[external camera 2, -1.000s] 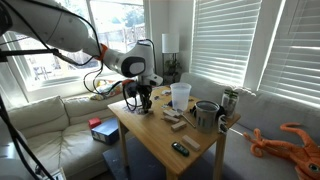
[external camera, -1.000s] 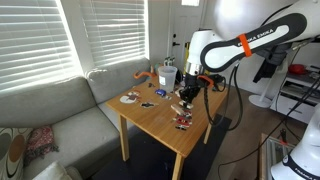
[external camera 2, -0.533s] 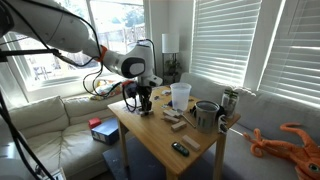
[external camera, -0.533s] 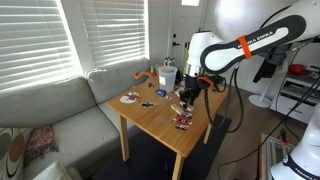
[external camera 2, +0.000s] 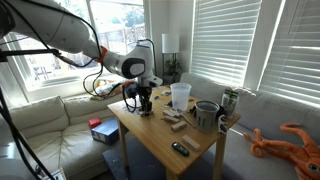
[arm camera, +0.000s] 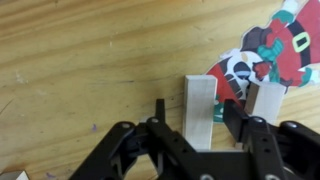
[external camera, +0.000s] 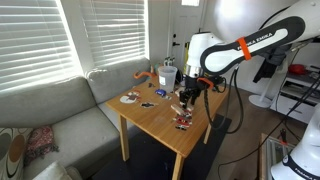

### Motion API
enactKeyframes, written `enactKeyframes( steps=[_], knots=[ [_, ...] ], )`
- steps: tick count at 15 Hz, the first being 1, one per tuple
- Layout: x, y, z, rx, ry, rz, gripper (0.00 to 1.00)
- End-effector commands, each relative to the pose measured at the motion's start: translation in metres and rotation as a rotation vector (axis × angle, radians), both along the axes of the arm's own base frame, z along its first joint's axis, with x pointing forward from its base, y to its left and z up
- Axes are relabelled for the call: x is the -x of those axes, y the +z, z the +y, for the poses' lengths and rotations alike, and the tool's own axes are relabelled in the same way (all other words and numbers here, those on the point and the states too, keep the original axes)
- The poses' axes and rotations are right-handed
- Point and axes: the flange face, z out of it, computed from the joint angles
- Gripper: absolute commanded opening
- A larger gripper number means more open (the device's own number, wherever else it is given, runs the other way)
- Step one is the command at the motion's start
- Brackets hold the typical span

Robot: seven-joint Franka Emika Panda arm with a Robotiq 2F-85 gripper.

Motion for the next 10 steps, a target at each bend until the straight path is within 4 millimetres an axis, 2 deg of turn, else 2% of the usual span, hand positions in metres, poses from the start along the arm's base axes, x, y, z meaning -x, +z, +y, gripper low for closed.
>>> enactKeyframes(
  steps=[1,2,4,5,10],
  knots=[
    [0.0015,0.0054,0.0032,0.01,-0.009,-0.003,0.84],
    [0.0015,0.006,0.0033,0.007,-0.009,-0.005,0.85],
    [0.0015,0.0081,0.0029,-0.001,-0.009,-0.011,0.97],
    [0.0014,0.0088,0.003,-0.005,-0.009,-0.013,0.99],
    [-0.0024,0.0085,0.0063,-0.029,-0.013,-0.042,1.0]
  ],
)
